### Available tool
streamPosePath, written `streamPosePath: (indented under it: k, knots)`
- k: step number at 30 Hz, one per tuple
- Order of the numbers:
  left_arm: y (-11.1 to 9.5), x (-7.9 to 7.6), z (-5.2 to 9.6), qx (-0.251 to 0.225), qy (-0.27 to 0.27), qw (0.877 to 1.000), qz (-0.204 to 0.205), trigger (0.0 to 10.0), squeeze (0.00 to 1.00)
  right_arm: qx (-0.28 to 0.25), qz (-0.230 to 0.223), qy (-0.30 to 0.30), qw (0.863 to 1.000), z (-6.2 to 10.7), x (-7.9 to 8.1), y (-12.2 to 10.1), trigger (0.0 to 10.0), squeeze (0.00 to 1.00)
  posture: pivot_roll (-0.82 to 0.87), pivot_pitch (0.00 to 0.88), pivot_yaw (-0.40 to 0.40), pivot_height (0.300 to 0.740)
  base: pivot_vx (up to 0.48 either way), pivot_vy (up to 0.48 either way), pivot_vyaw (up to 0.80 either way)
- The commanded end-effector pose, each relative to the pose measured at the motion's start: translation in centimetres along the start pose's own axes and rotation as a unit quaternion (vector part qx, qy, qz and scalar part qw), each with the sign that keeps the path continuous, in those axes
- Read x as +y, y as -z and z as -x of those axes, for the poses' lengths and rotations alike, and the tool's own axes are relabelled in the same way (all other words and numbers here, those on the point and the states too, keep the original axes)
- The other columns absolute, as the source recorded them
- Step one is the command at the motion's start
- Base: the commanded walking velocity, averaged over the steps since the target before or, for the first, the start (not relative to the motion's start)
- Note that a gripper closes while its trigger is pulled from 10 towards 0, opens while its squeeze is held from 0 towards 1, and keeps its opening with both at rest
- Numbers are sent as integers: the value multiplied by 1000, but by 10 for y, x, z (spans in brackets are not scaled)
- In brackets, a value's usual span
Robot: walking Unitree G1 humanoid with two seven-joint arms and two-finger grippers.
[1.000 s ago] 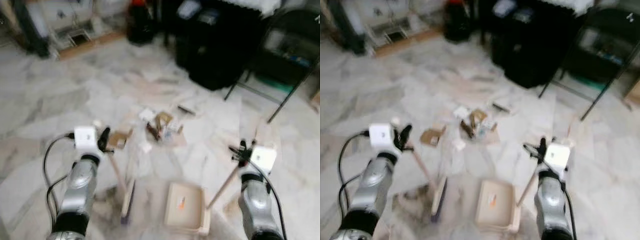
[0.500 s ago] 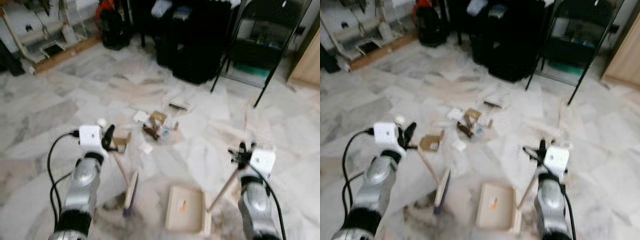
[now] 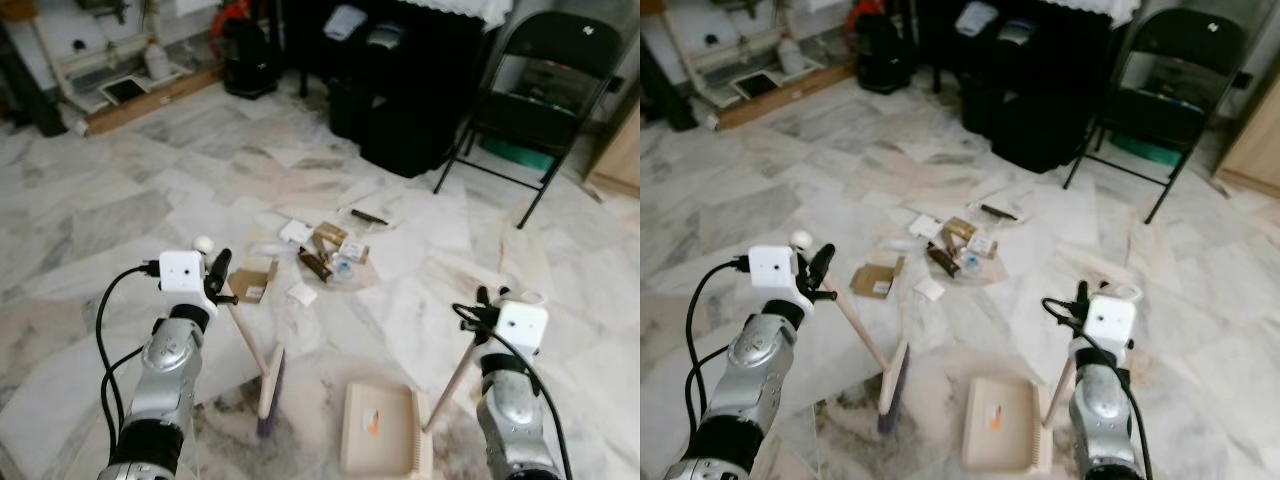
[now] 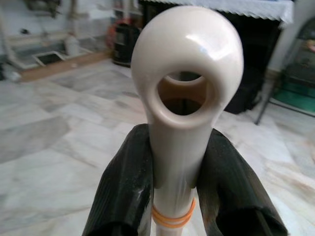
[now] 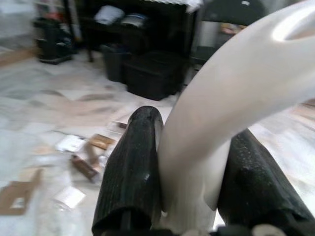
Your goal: Sweep floor
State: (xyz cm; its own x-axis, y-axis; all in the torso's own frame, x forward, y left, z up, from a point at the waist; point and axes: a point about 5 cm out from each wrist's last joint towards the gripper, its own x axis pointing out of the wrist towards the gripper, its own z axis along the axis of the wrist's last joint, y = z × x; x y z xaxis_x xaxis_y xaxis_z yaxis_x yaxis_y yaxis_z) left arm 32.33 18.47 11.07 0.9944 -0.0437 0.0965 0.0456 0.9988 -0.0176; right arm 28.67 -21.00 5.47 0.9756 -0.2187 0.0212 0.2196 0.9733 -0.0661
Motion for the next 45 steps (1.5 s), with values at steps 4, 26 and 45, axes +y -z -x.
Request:
streamPosePath:
  k: [4, 26, 45]
  knots:
    - [-9, 2, -3, -20, -4, 1000, -9, 10000, 0, -25, -20, 5, 999, -4, -1, -10, 10000, 0, -36, 61, 14, 740, 362, 0, 0]
    - [-9, 5, -3, -21, -13, 1000, -12, 10000, 0, -26, -24, -26, 999, -3, 9, -11, 10000, 0, -39, 51, 12, 740, 444, 0, 331]
    - [-11, 9, -4, -23, -21, 999, -17, 10000, 0, -26, -32, -35, 999, -3, 10, -11, 10000, 0, -40, 53, 9, 740, 448, 0, 0]
